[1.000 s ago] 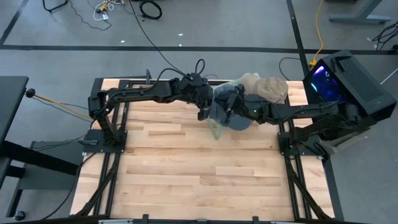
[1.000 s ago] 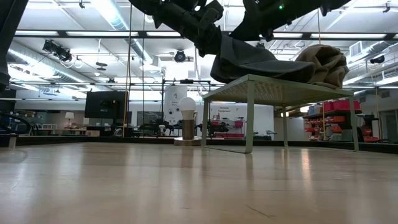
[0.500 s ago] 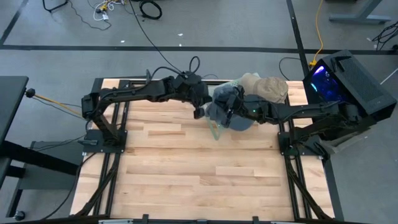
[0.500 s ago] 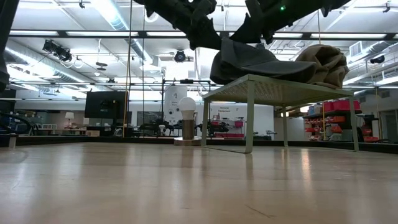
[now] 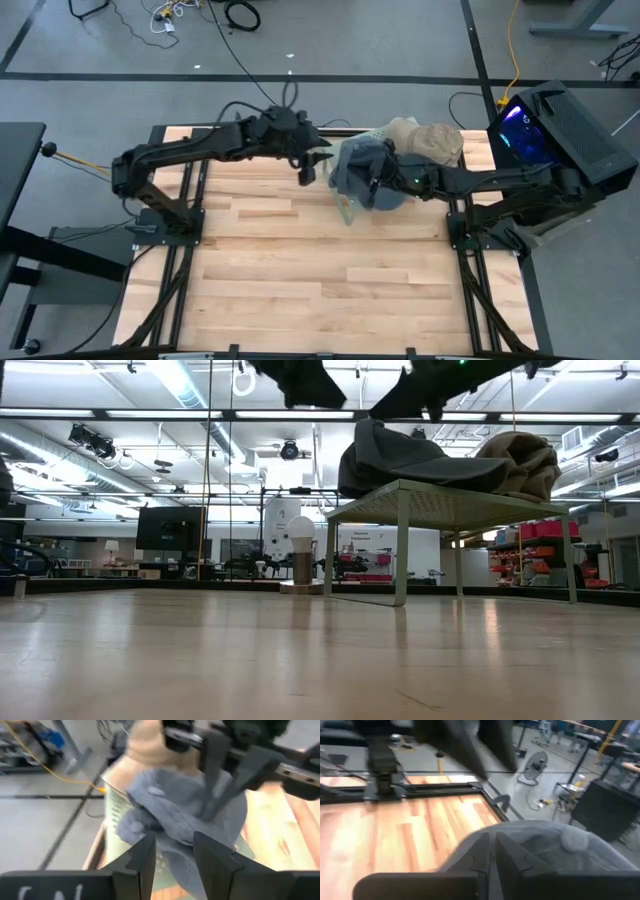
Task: Stack caps on shelf
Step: Stack the black cap on the black cap on the shelf, then return to Home Position
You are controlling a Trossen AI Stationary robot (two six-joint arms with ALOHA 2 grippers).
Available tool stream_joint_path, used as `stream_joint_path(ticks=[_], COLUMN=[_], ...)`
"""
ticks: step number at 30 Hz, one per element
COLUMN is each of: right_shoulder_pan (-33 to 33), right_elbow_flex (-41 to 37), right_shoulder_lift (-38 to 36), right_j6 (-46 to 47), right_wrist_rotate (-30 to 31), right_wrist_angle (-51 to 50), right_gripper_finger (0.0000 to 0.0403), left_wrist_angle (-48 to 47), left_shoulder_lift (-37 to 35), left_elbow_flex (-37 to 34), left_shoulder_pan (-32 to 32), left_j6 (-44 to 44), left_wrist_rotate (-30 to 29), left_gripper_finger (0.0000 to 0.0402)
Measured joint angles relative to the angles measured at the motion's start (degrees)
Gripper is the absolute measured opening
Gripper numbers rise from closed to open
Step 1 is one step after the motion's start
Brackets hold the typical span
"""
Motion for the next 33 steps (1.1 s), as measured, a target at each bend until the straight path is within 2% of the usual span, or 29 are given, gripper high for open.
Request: stream_joint_path(ticks=[4,8,12,16,20,28,33], right_shoulder_pan=[2.6,5.7,9.0,11.9,13.3,13.3,13.6], right_elbow_flex=[0.0,-0.1,-1.0,-1.4,-1.5,-1.5,-1.5], right_shoulder_lift=[-2.5,-5.5,-8.3,-9.3,-9.0,-8.8,-8.8], right_j6=[-0.2,0.3,2.9,4.6,8.9,9.9,11.9], right_wrist_rotate=[-0.2,-2.2,-3.6,-2.3,-0.2,-8.2,-14.2], right_wrist_angle=[-2.2,-2.7,-2.9,-5.2,-10.2,-13.2,-14.7], right_gripper_finger=[0.0029,0.0029,0.0029,0.0029,0.0029,0.0029,0.0029], left_wrist_angle=[-1.9,-4.0,-5.9,-12.9,-16.9,-20.9,-21.1], left_shoulder_lift=[-3.6,-5.2,-5.1,-4.8,-4.7,-4.4,-4.3], left_elbow_flex=[0.0,0.0,0.0,0.0,0.0,0.0,0.0], left_shoulder_pan=[-1.7,-4.2,-7.0,-11.2,-15.5,-21.9,-27.0], left_j6=[-0.1,-0.6,-6.6,-6.6,-12.1,-17.4,-12.8], left_wrist_rotate=[-3.2,-1.7,-0.7,-1.8,-1.8,-1.9,-2.1], left_gripper_finger=[0.0139,0.0133,0.0132,0.0131,0.0131,0.0131,0.0131])
